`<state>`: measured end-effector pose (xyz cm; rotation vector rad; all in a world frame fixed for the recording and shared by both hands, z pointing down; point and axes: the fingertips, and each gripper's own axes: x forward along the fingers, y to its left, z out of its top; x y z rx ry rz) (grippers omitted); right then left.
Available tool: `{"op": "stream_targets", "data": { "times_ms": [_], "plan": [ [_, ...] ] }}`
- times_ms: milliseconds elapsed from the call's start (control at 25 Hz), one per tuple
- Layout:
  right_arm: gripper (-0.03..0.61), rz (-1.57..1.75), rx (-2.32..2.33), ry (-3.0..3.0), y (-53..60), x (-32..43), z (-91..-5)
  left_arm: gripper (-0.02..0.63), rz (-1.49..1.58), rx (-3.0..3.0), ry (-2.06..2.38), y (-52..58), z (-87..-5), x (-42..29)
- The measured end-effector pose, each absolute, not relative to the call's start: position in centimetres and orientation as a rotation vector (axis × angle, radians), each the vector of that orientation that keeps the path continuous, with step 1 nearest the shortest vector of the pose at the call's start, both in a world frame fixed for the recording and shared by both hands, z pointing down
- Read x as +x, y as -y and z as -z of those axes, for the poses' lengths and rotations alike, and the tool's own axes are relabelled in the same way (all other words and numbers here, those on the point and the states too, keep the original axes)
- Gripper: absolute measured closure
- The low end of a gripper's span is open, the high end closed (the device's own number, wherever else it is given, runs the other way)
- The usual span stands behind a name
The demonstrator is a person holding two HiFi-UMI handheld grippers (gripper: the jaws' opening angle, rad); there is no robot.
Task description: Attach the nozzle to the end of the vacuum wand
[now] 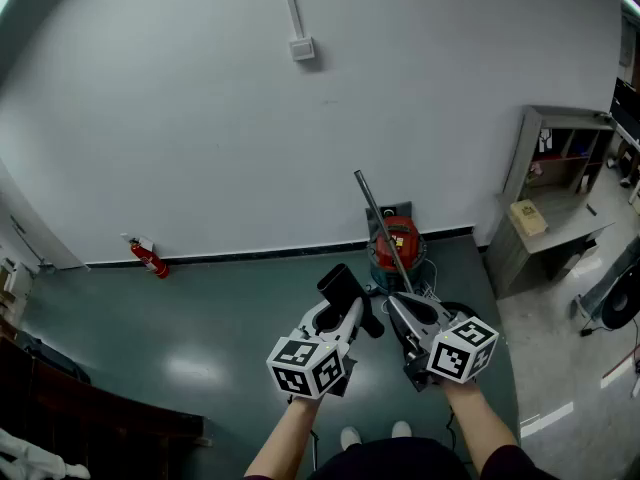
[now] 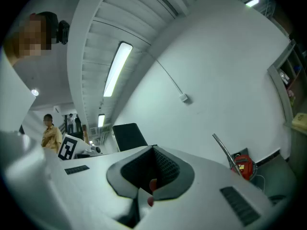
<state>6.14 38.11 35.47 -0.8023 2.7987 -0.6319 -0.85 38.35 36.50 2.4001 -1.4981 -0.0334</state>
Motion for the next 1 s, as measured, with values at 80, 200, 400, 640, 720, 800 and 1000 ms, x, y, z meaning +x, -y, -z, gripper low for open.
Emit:
{"op": "stream_targets", "data": {
  "times_ms": [80,200,400,640,720,800,1000],
  "plan": [
    [0.561,0.633,-0.804,-2.798,-37.6,6.3,-35.6,0.526,0.035,2.399,1.5,-37.9,-36.6,-0.8],
    [0.561,0.636,-0.805,-2.795,-37.2,6.5,-35.7,0.526,0.035,2.396,1.504,-37.6,-36.6,-0.7],
    [0.561,0.642,-0.812,-2.79,-36.5,7.2,-35.9,0.526,0.035,2.388,1.506,-37.0,-36.7,-0.4],
    [0.561,0.753,-0.78,-2.728,-35.3,9.4,-36.8,0.526,0.022,2.366,1.515,-36.2,-37.5,0.6],
    [0.561,0.759,-0.778,-2.725,-34.9,10.4,-37.3,0.526,0.019,2.355,1.522,-35.9,-37.9,1.0],
    [0.561,0.763,-0.778,-2.727,-34.6,11.4,-37.7,0.526,0.017,2.341,1.532,-35.6,-38.2,1.4],
    [0.561,0.816,-0.768,-2.717,-33.5,13.4,-38.5,0.526,0.003,2.309,1.557,-34.7,-38.5,2.5]
  ]
}}
